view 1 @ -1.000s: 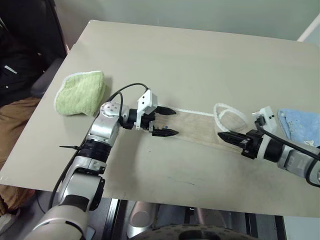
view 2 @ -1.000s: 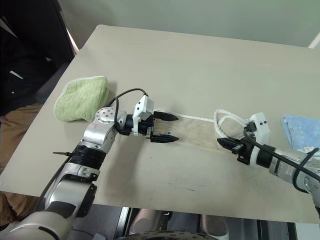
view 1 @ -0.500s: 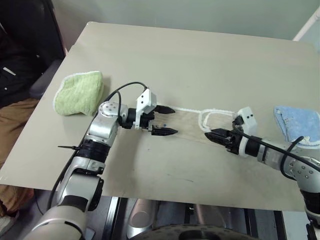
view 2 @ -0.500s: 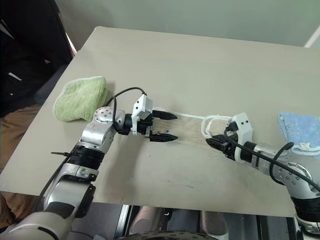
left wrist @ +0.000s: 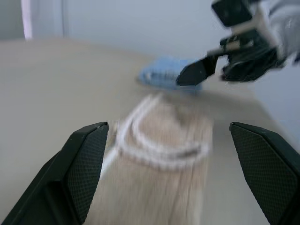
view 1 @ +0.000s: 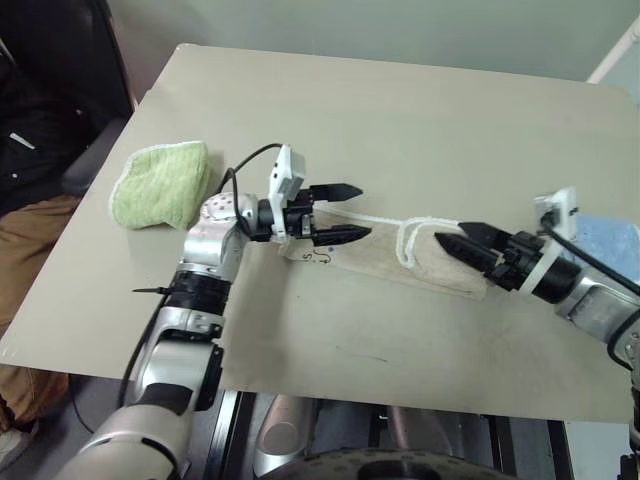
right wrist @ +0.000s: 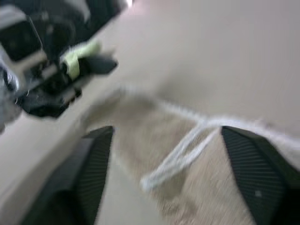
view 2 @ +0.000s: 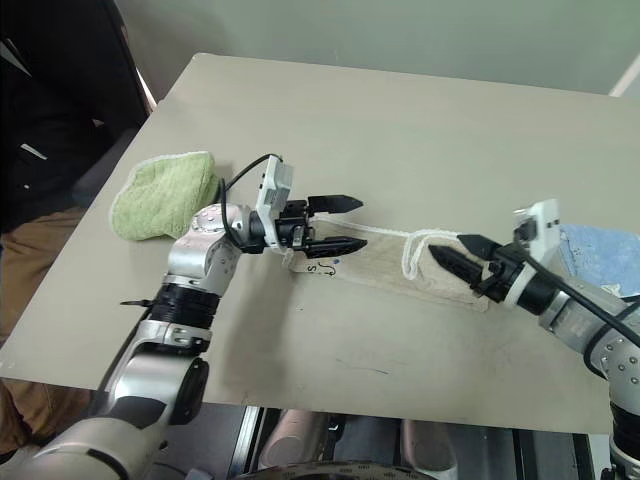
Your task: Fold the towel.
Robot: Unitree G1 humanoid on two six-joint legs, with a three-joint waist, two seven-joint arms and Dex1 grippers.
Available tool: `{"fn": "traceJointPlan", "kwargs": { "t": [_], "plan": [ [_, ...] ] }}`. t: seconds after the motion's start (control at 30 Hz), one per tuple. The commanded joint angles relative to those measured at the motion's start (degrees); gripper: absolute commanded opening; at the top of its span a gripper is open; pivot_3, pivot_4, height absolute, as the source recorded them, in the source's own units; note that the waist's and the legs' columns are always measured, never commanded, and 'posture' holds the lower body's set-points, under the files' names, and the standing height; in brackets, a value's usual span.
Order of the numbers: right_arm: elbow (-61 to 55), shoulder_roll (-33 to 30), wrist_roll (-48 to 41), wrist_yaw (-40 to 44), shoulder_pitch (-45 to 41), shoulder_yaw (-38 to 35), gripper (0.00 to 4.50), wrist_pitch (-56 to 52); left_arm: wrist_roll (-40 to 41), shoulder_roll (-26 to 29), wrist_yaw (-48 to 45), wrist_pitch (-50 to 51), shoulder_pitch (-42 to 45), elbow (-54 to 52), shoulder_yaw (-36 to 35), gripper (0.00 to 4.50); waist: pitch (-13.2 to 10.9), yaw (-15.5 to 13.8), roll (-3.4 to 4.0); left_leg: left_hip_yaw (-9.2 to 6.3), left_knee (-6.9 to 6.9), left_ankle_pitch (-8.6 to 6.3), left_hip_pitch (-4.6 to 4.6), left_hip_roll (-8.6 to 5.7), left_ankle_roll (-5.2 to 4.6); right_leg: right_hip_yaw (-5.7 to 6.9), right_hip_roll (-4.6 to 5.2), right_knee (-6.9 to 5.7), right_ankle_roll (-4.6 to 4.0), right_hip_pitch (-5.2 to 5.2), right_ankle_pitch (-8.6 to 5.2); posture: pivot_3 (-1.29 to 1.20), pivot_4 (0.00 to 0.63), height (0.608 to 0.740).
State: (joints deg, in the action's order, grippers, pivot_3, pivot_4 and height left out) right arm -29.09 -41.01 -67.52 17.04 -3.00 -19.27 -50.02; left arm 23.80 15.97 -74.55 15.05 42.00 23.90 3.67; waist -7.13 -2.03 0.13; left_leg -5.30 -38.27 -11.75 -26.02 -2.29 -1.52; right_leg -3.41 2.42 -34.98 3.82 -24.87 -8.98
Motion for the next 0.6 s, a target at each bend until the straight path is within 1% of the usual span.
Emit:
{"fn": "traceJointPlan", "kwargs": {
  "t": [0.03,0.1,0.13,0.17,0.2,0.27,0.3,0.37,0.4,0.53,0.6],
  "plan": [
    [-0.5,1.0,5.6,1.5,1.0,0.4,2.40,3.9,-0.9,-3.5,2.0,-2.6,2.5,3.1,0.6,3.84,0.0,0.0,0.00,0.01,0.00,0.01,0.00,0.00,-0.01,0.00,0.00,0.00,0.09,0.00,0.06,0.00,0.150,0.740],
    [0.2,2.0,8.3,1.9,1.3,1.6,1.73,5.2,-2.2,-5.8,3.3,-4.5,3.8,5.7,1.0,3.20,0.0,0.1,0.00,0.01,0.00,0.01,0.01,0.00,-0.02,0.00,0.00,0.00,0.24,0.00,0.15,0.00,0.150,0.740],
    [0.2,2.1,10.0,2.4,1.5,2.5,1.30,5.8,-2.9,-6.7,4.0,-5.5,4.6,7.3,1.2,2.77,0.0,0.1,0.00,0.00,0.00,0.03,0.00,0.01,-0.03,0.00,0.00,0.01,0.29,0.00,0.18,0.00,0.150,0.740],
    [0.1,2.4,11.6,2.6,1.6,3.5,1.03,6.2,-3.9,-7.5,4.3,-7.0,5.3,8.8,1.6,2.51,0.0,0.1,0.00,0.01,0.00,0.03,0.01,0.00,-0.04,0.00,0.00,0.00,0.31,0.00,0.19,0.00,0.150,0.740],
    [0.1,2.8,12.8,2.8,1.8,4.3,0.61,6.7,-4.8,-8.2,4.7,-8.3,5.9,10.2,2.0,2.11,0.0,0.1,0.00,0.01,0.00,0.04,0.01,0.00,-0.05,0.00,0.00,0.01,0.35,0.00,0.21,0.00,0.150,0.740],
    [0.3,3.4,15.0,3.2,2.0,5.8,0.00,7.4,-6.3,-9.7,5.2,-10.8,7.1,13.0,2.6,1.41,0.0,0.1,0.01,0.01,0.00,0.05,0.03,0.00,-0.06,0.00,0.00,0.00,0.39,0.01,0.21,0.00,0.150,0.740],
    [0.8,3.9,16.1,3.3,2.0,6.5,0.00,7.7,-7.0,-10.4,5.2,-12.2,7.6,14.3,2.9,1.10,0.0,0.1,0.01,0.01,0.00,0.05,0.02,0.00,-0.06,-0.01,0.00,0.01,0.41,0.01,0.21,0.00,0.150,0.740],
    [1.6,4.7,17.8,3.4,1.7,7.7,0.00,8.1,-7.8,-11.6,5.1,-13.9,8.4,16.4,3.1,0.32,0.0,0.1,0.01,0.02,0.00,0.05,0.02,0.00,-0.06,-0.01,0.00,0.03,0.48,0.02,0.18,0.00,0.150,0.740],
    [2.2,5.3,19.0,3.4,1.4,8.3,0.00,8.4,-8.1,-12.3,4.9,-14.6,8.6,17.2,3.4,0.03,0.0,0.1,0.01,0.02,0.00,0.05,0.02,0.00,-0.07,-0.01,0.00,0.03,0.50,0.02,0.18,0.00,0.150,0.740],
    [4.9,7.4,23.1,2.1,-0.1,9.3,0.00,9.7,-10.1,-13.9,3.5,-17.2,9.0,18.5,5.1,0.03,0.0,0.1,0.03,0.02,0.00,0.05,0.01,-0.01,-0.08,-0.01,0.00,0.05,0.52,0.03,0.20,0.00,0.150,0.740],
    [6.0,8.7,25.1,2.1,-0.6,9.3,0.00,10.9,-9.3,-14.8,2.3,-16.0,8.7,17.0,5.2,0.03,0.0,0.1,0.04,0.02,0.00,0.06,0.01,-0.01,-0.08,-0.01,0.00,0.05,0.53,0.03,0.21,0.00,0.150,0.740]
  ]
}}
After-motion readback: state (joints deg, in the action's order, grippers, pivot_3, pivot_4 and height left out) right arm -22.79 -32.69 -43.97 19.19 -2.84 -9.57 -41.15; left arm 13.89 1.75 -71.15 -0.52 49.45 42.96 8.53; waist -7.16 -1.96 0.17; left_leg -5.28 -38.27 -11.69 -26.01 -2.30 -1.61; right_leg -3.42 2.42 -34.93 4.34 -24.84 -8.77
